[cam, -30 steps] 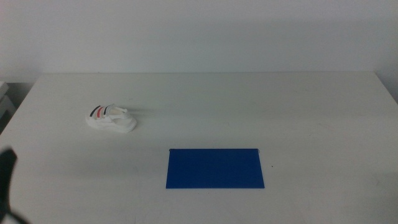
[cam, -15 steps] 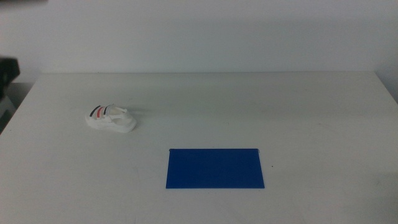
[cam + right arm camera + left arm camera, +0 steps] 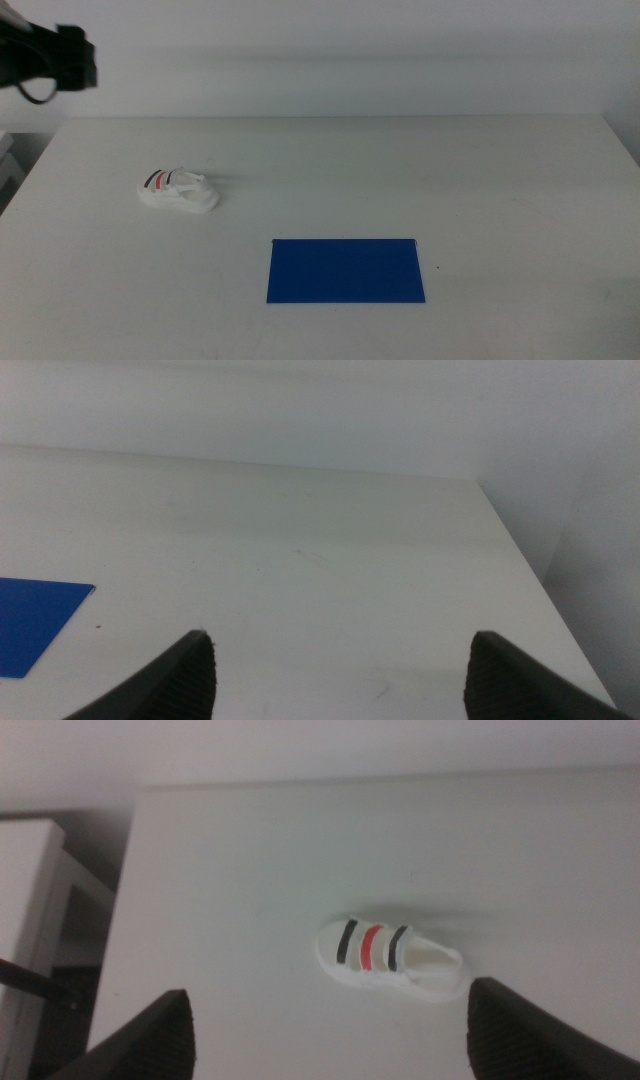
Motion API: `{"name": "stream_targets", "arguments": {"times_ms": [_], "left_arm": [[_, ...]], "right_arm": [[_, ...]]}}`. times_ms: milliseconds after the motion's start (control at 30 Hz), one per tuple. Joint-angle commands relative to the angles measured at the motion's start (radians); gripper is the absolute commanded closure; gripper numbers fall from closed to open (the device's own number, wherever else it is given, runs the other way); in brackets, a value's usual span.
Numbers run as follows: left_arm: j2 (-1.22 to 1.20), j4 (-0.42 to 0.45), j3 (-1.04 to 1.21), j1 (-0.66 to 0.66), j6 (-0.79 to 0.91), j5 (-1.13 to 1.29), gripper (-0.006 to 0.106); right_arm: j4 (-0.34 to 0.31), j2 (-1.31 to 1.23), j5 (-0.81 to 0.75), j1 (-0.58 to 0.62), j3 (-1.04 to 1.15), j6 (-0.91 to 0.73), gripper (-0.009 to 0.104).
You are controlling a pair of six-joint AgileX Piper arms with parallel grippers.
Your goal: Use one arm to grab the shoe from the table and place it on the mat.
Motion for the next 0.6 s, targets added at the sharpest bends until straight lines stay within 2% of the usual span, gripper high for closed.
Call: {"name": "stream_targets", "arguments": {"times_ms": [0,300,567], "left_arm": [[0.012,0.003,-0.041,-0.004,-0.005,-0.049,0.007],[0.135,0.003,-0.041,-0.004,-0.006,-0.071,0.007],[0.246,-0.05,-0.085,-0.004,-0.048,-0.038,0.007]], "right_arm": [[-0.009,-0.026,-0.076,-0.002,0.005,-0.008,0.031],[-0.009,-0.026,-0.076,-0.002,0.005,-0.008,0.031],[-0.009,-0.026,-0.076,-0.002,0.005,-0.008,0.031]]}}
